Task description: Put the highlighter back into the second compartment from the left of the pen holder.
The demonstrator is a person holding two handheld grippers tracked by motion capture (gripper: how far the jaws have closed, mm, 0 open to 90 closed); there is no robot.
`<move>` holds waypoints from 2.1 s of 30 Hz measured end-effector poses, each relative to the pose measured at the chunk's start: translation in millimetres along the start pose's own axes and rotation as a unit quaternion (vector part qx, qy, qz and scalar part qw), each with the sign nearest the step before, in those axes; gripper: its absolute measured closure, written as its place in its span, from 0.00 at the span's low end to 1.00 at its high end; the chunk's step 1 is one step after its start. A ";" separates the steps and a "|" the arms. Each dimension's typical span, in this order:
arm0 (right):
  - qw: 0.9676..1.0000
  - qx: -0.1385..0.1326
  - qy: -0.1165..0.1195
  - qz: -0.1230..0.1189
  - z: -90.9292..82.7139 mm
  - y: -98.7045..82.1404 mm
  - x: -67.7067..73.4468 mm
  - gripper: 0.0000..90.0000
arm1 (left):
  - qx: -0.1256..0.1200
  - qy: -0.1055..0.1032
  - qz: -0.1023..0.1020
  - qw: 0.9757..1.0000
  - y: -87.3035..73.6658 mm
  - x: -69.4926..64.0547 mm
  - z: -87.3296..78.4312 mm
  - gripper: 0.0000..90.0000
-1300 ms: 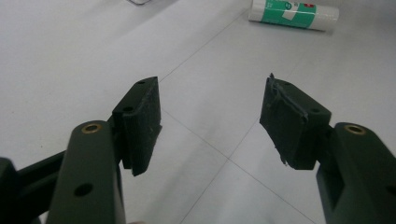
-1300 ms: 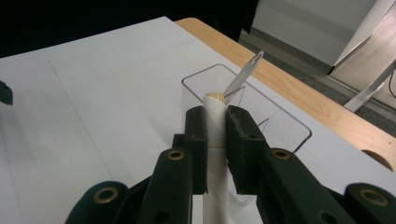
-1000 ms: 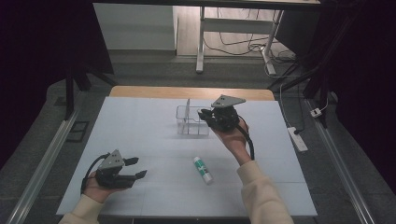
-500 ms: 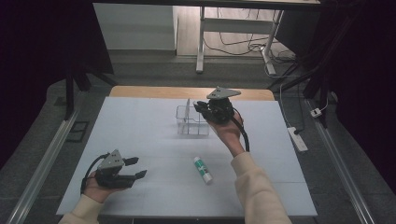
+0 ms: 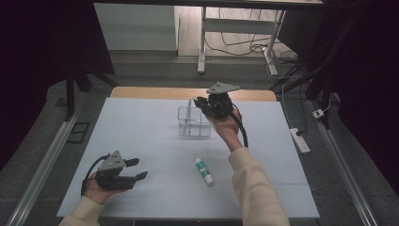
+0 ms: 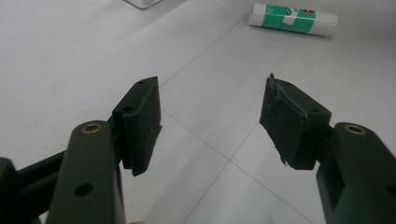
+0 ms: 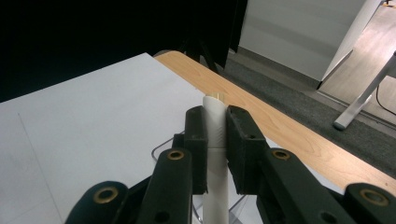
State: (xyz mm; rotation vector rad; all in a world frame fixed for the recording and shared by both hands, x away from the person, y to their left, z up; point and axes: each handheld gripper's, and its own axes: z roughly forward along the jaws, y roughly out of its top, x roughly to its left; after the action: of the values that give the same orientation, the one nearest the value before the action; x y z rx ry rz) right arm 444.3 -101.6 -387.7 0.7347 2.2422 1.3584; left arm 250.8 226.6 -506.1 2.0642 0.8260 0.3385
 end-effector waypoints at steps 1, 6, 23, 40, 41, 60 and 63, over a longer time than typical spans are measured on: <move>1.000 -0.002 -0.001 0.000 0.8 0.6 -0.4 0.87 | 0.000 0.000 0.000 1.000 0.0 0.0 0.1 0.42; 1.000 -0.008 -0.002 0.000 5.6 3.5 -3.0 0.87 | 0.001 0.000 0.000 1.000 0.1 0.2 0.6 0.42; 0.999 -0.028 -0.010 0.024 29.6 7.3 -14.7 0.86 | 0.002 -0.002 0.000 1.000 -0.5 1.1 1.1 0.42; 0.997 -0.059 -0.012 0.037 47.5 11.5 -18.9 0.86 | 0.005 -0.001 -0.001 1.000 -1.5 2.1 1.9 0.42; 0.997 -0.063 -0.012 0.040 48.5 11.7 -19.2 0.86 | 0.005 -0.001 -0.002 1.000 -1.6 2.2 2.0 0.42; 0.996 -0.062 -0.008 0.059 65.8 5.1 -17.0 0.69 | 0.006 0.000 -0.002 1.000 -2.0 2.7 2.6 0.42; 0.997 -0.046 -0.012 0.061 63.8 3.0 -18.8 0.64 | 0.006 -0.001 -0.001 1.000 -2.1 2.5 2.6 0.42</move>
State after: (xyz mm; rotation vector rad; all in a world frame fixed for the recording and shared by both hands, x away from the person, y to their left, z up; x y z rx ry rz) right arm 497.3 -69.1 -411.5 0.8629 2.1303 1.4918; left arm 253.2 227.5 -509.5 2.0750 0.8320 0.3314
